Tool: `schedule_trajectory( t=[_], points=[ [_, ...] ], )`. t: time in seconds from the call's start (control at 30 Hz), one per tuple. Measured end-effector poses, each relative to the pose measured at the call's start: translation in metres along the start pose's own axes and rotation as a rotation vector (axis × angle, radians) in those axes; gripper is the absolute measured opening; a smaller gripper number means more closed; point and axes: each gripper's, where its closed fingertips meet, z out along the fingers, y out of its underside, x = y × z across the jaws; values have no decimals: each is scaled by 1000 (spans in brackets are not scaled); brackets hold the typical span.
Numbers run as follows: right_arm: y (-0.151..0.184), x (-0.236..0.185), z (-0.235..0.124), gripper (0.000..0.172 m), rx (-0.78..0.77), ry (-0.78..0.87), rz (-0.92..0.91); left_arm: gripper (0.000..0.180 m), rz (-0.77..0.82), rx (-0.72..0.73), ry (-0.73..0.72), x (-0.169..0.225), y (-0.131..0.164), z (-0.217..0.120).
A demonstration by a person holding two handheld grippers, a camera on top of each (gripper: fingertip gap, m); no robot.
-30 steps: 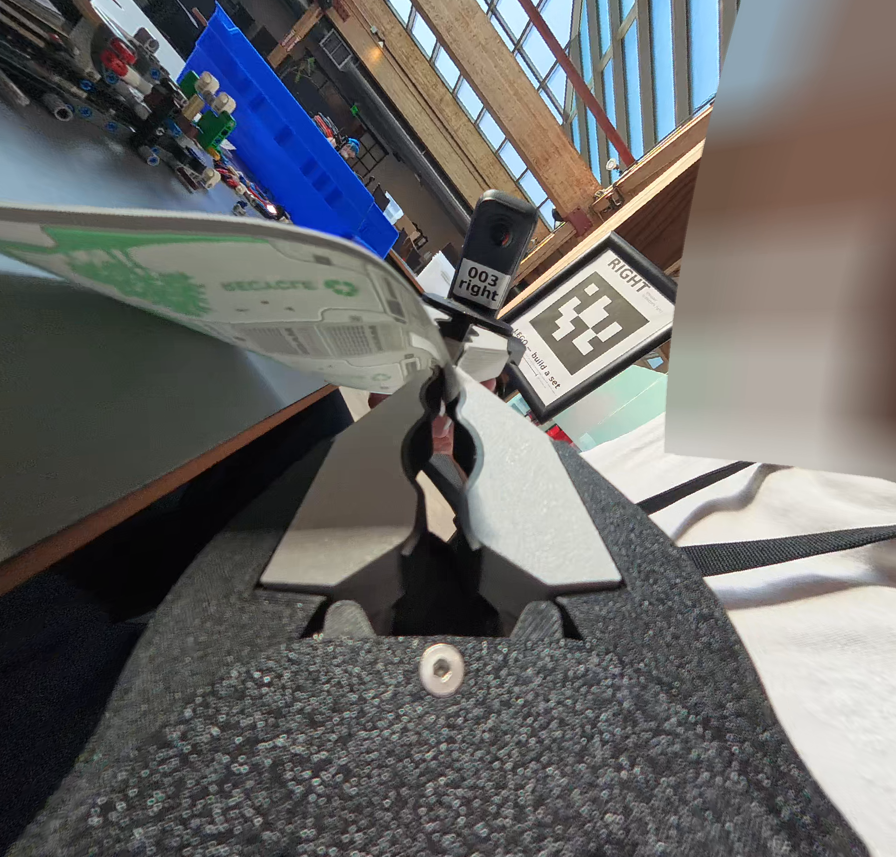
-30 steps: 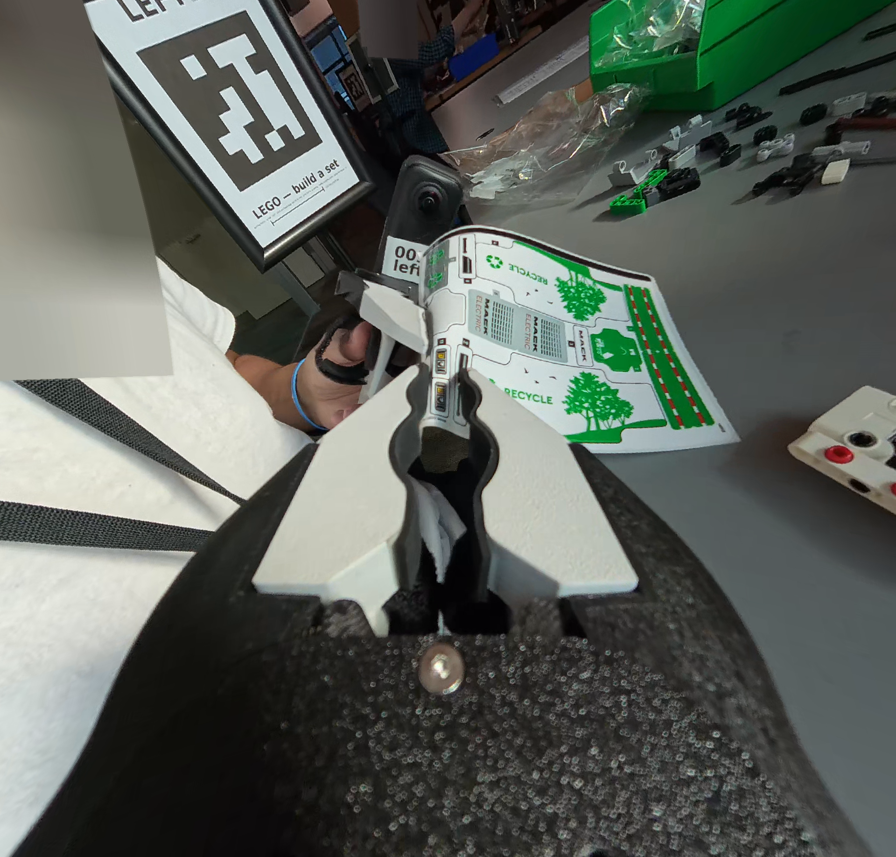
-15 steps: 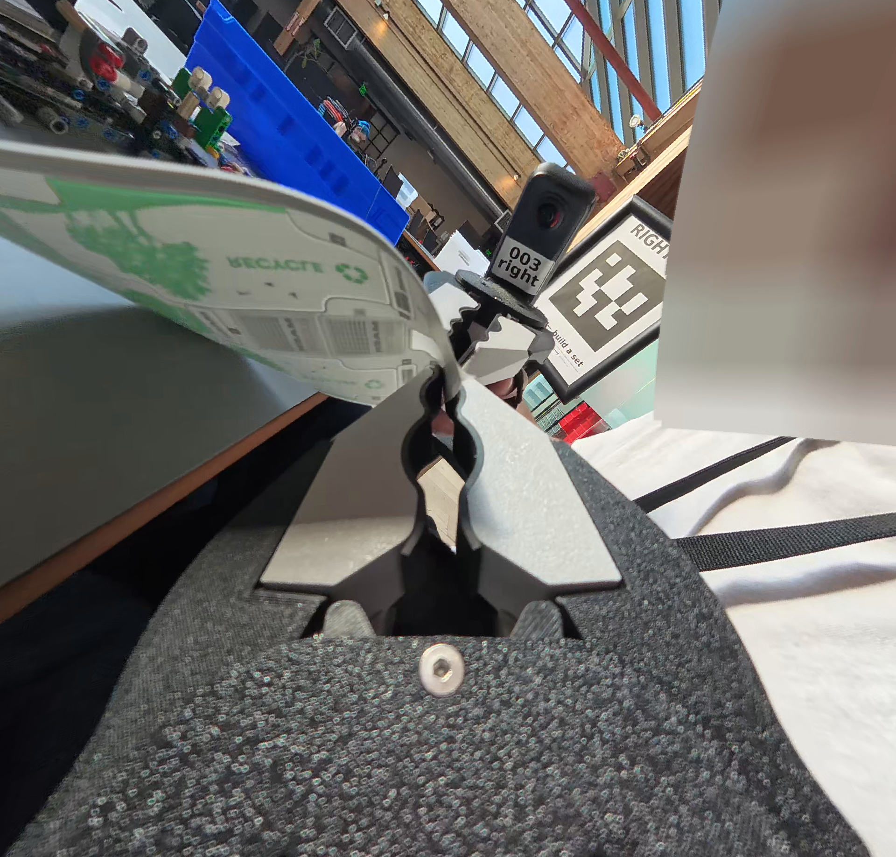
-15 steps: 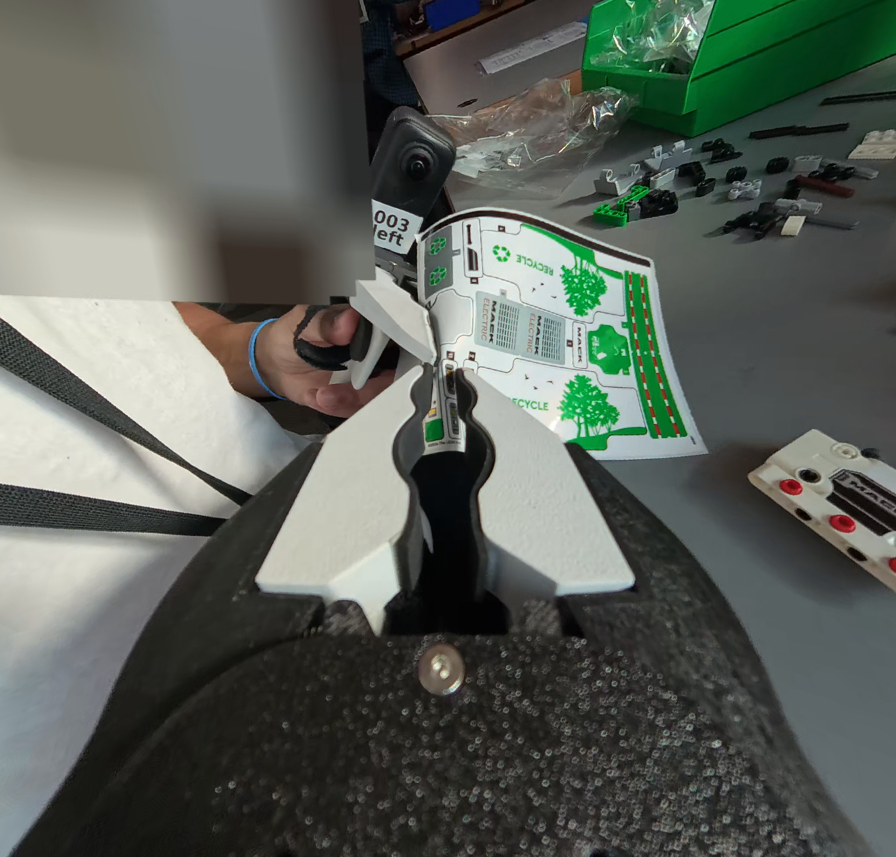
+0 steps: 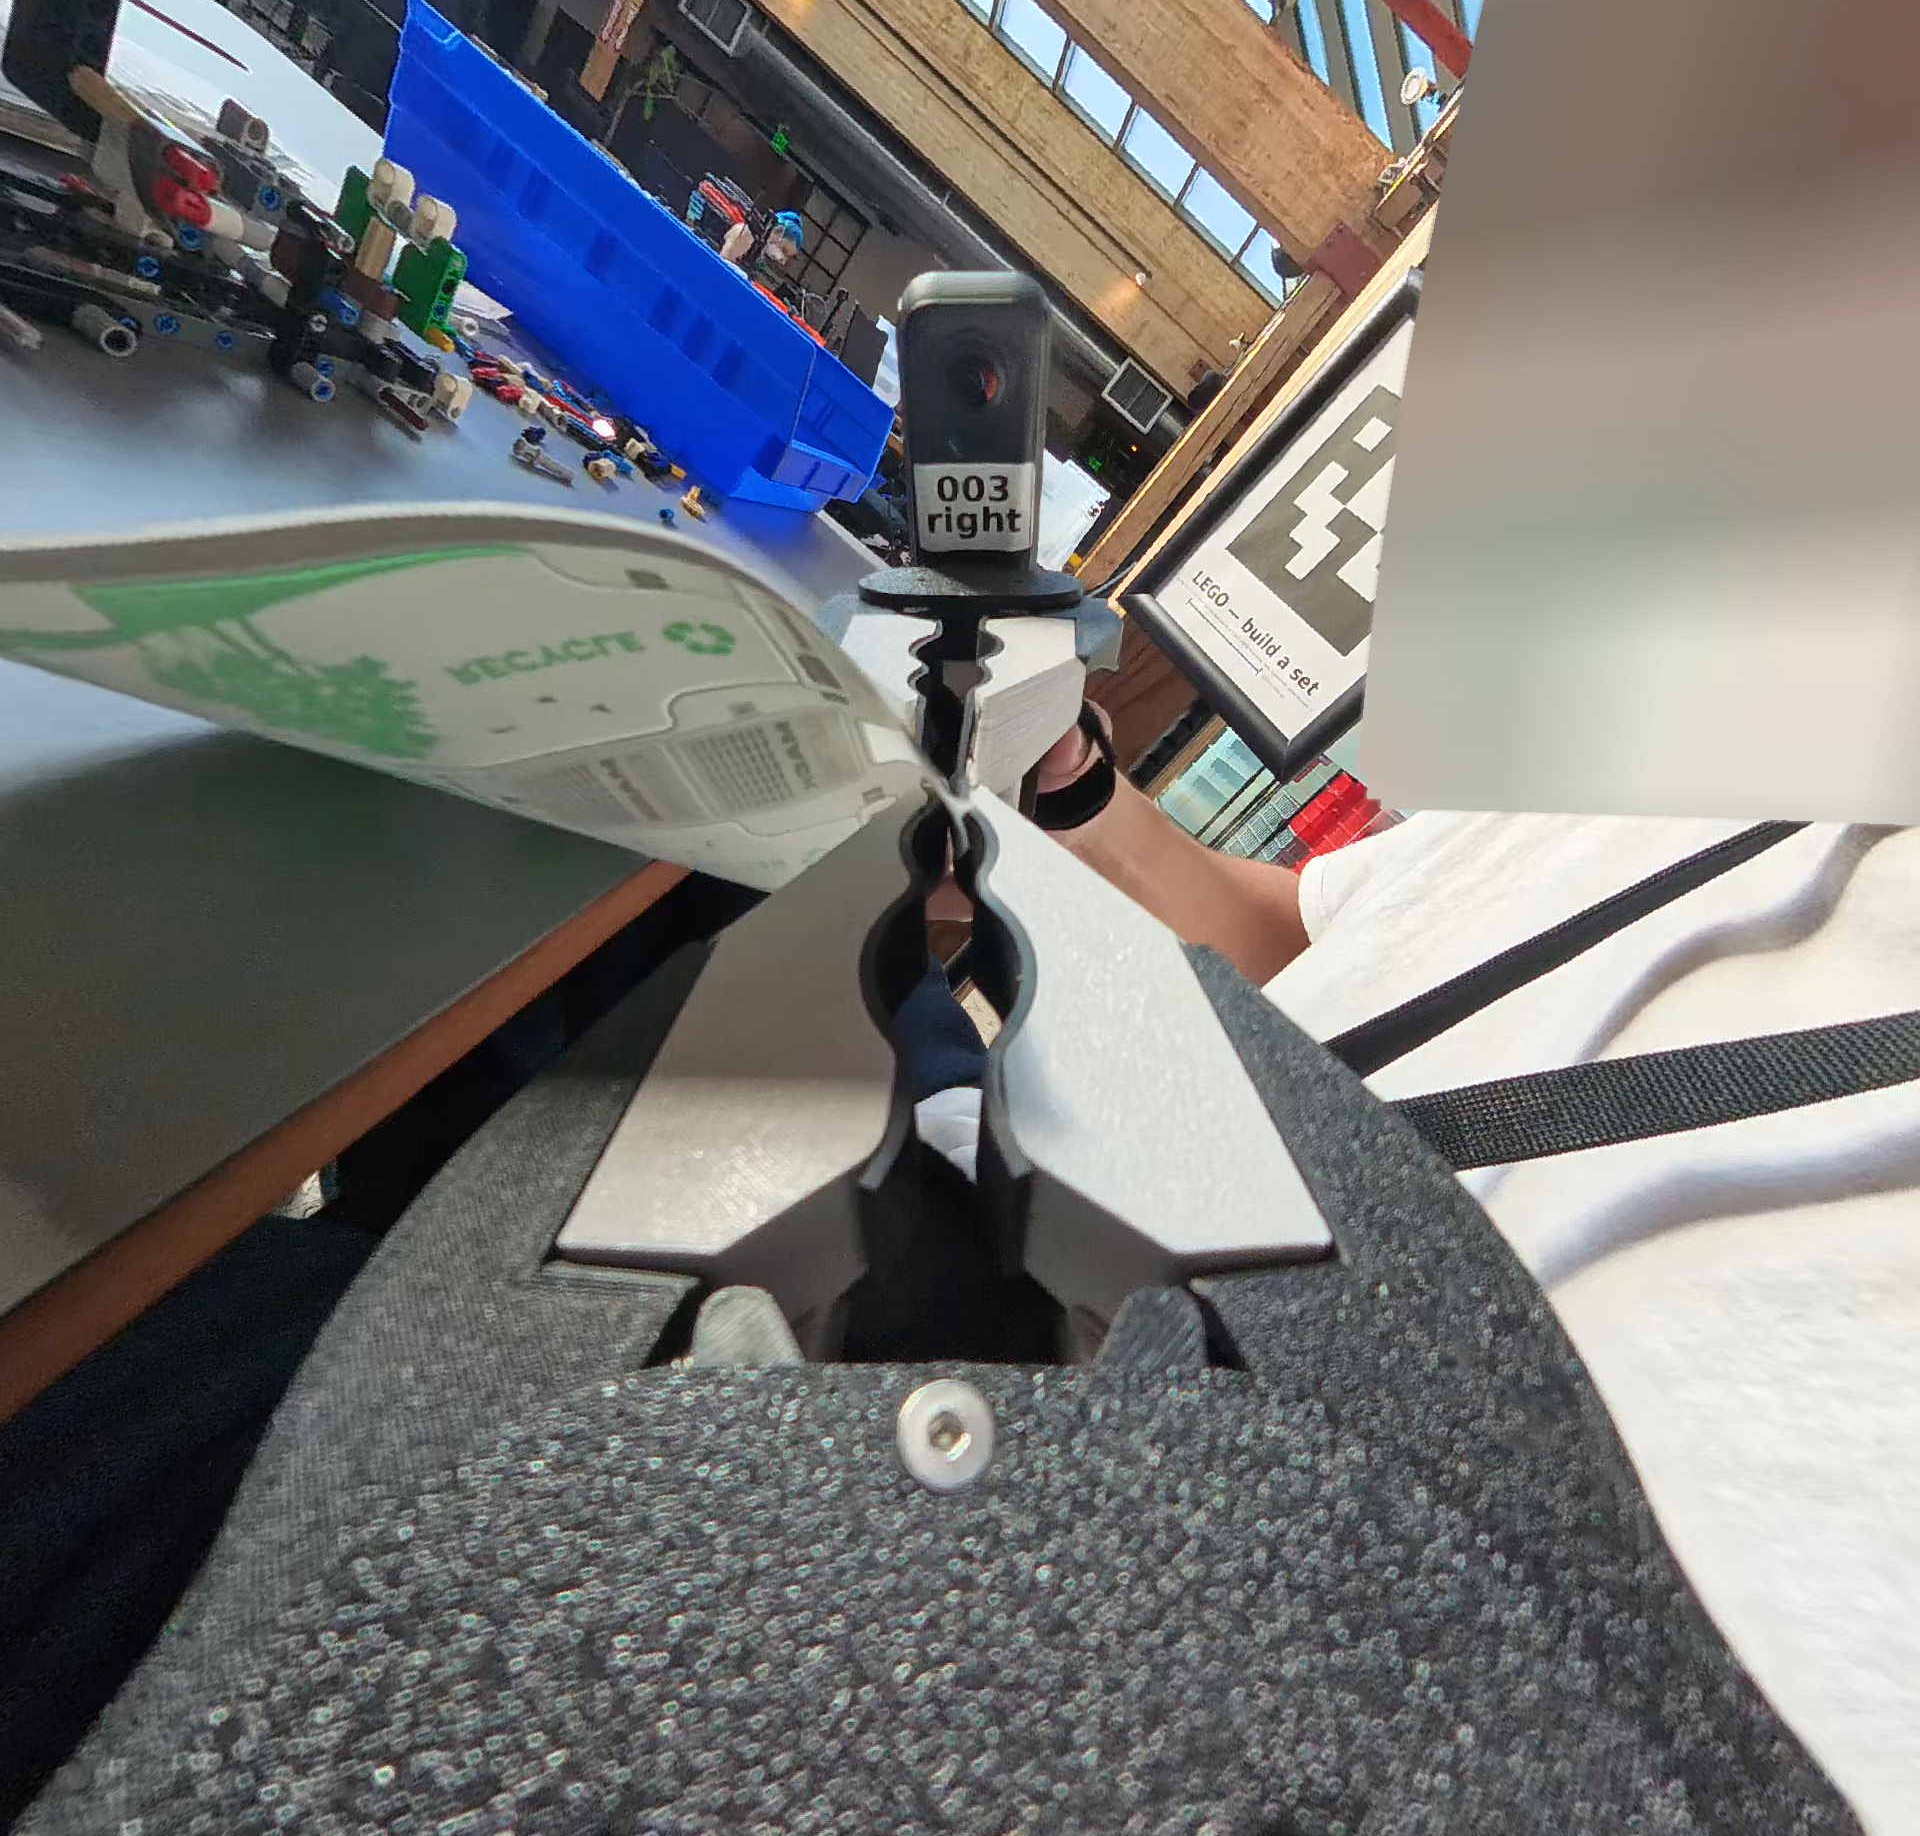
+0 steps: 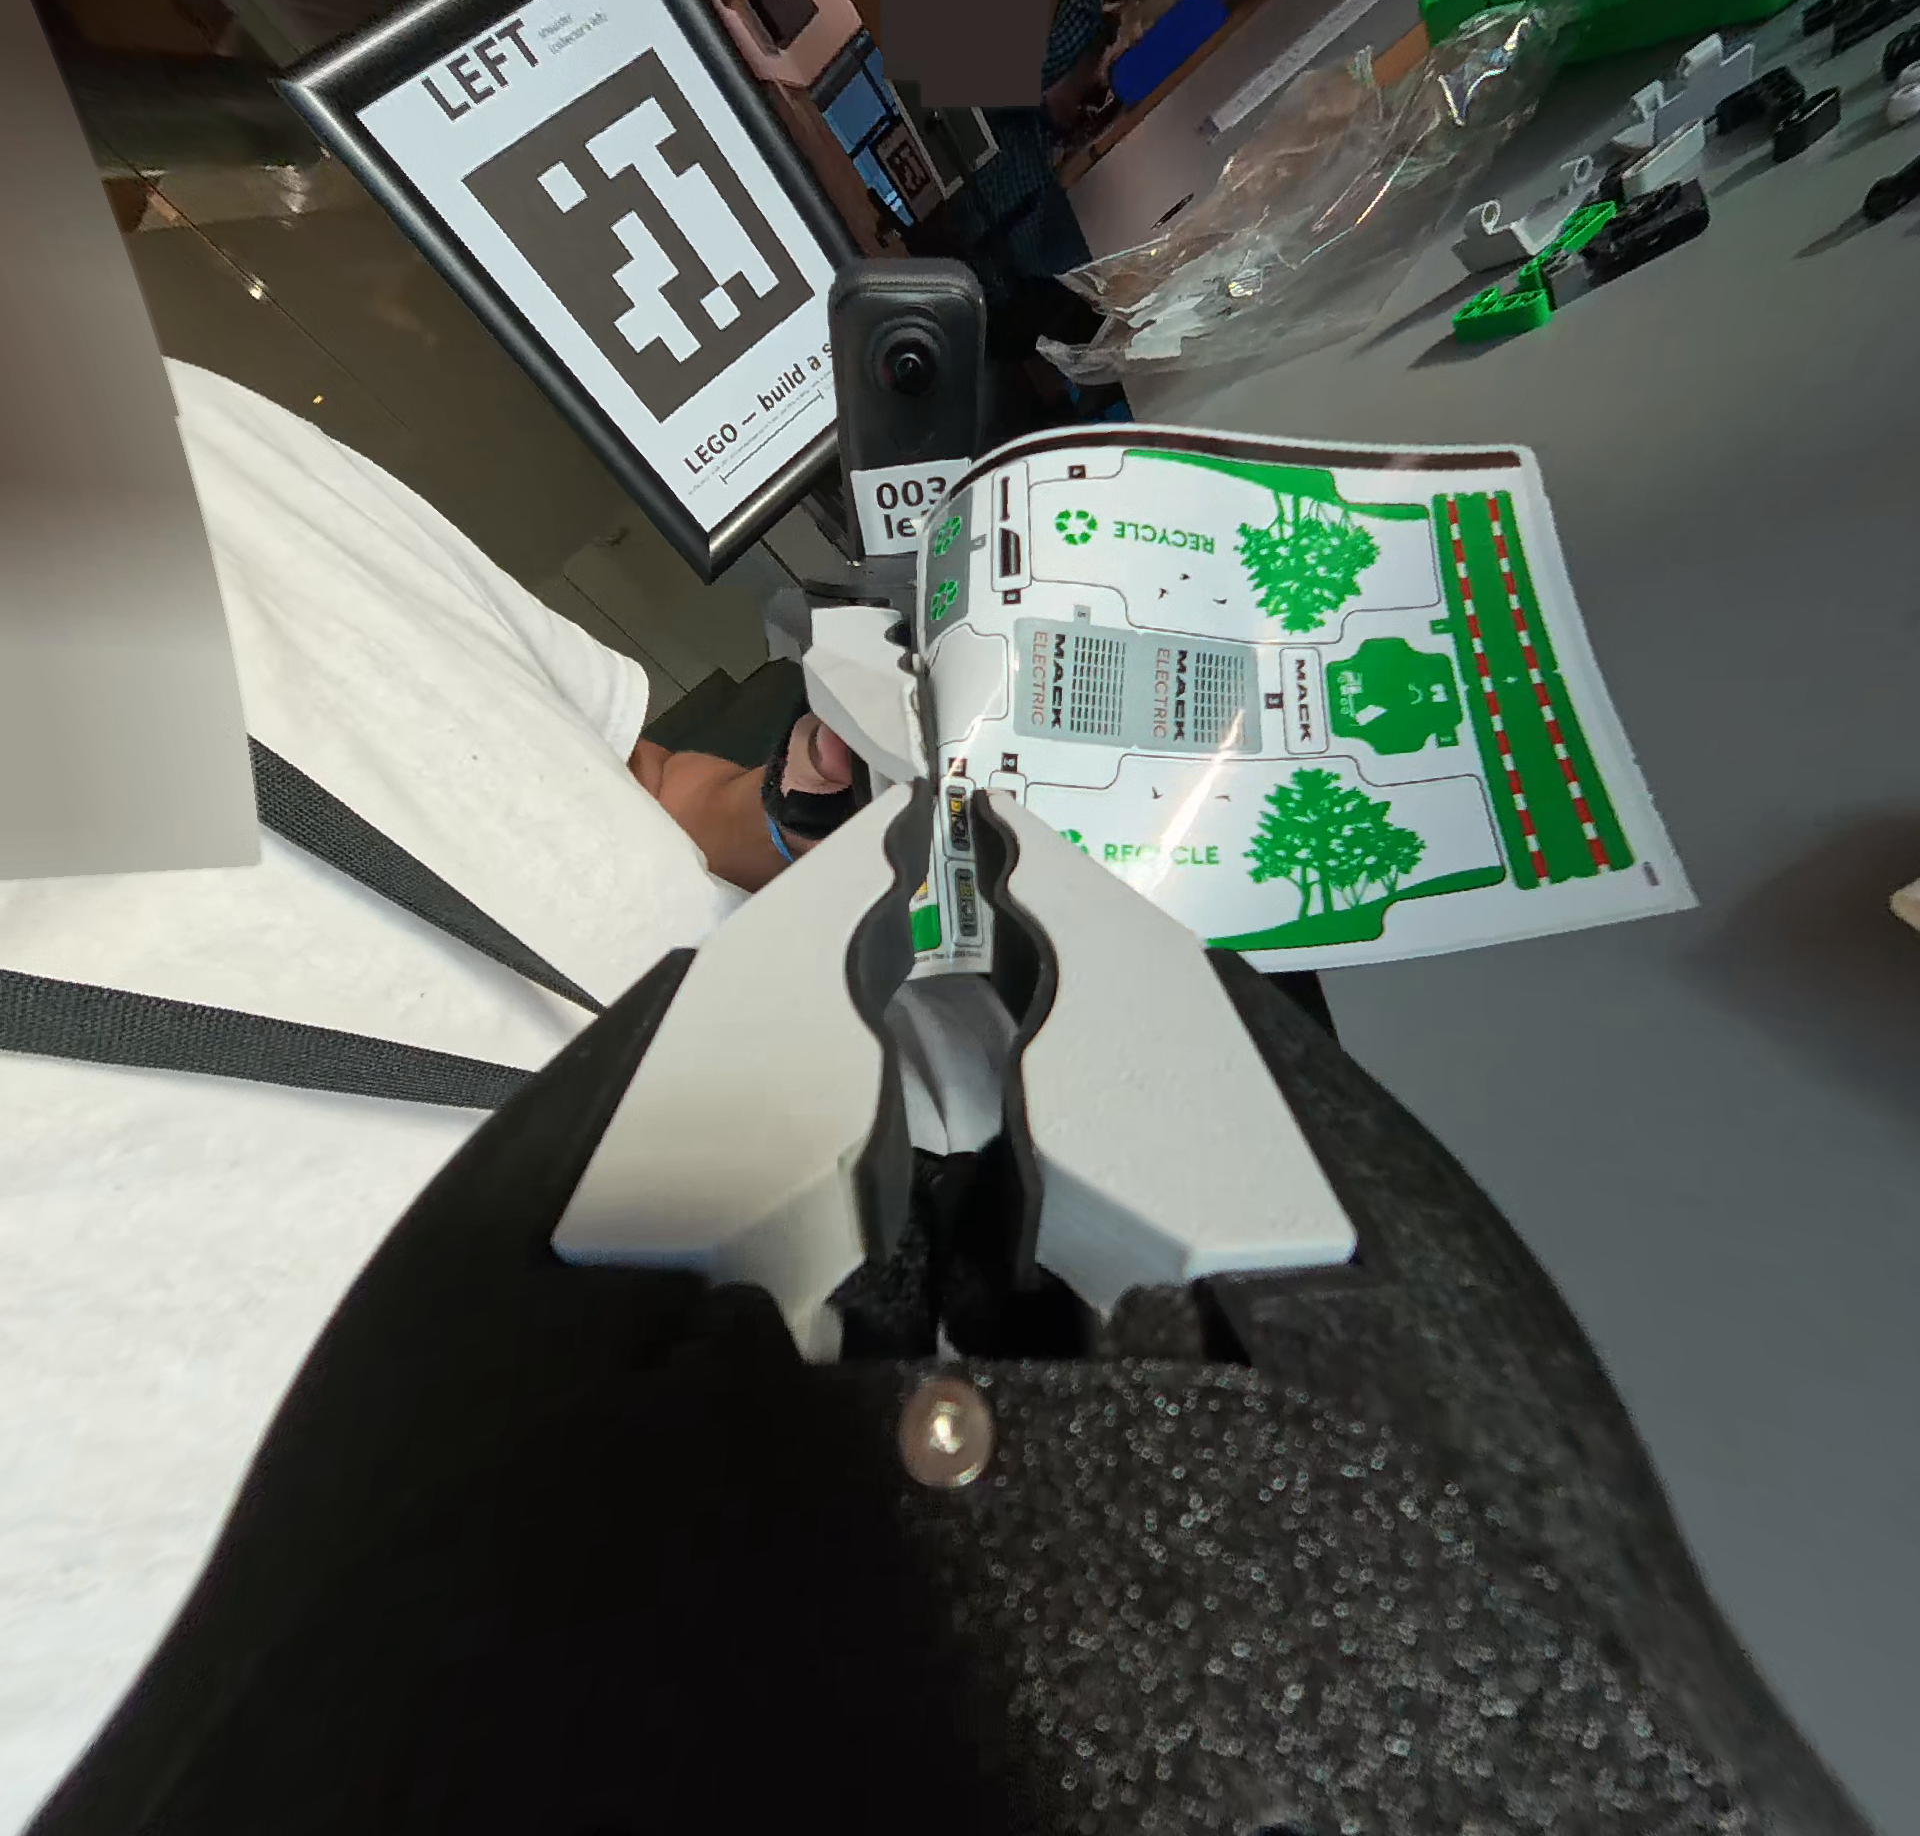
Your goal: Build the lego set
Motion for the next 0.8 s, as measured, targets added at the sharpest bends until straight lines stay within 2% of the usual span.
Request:
schedule_trajectory(
  t=[0.13,0.3,0.53,0.63,0.8],
  points=[
    [-4,-4,-3,0,36,-79,74,0,37,-29,-7,1,6,3],
    [-3,-1,-5,3,17,-47,35,0,20,-21,-1,1,5,3],
    [-1,3,-6,5,-28,67,-119,0,23,-14,1,1,3,3],
    [1,0,-5,10,-35,40,-108,0,30,-17,-8,0,4,3],
    [0,0,-5,8,-28,29,-86,0,33,-14,-2,1,3,3]
  ],
)
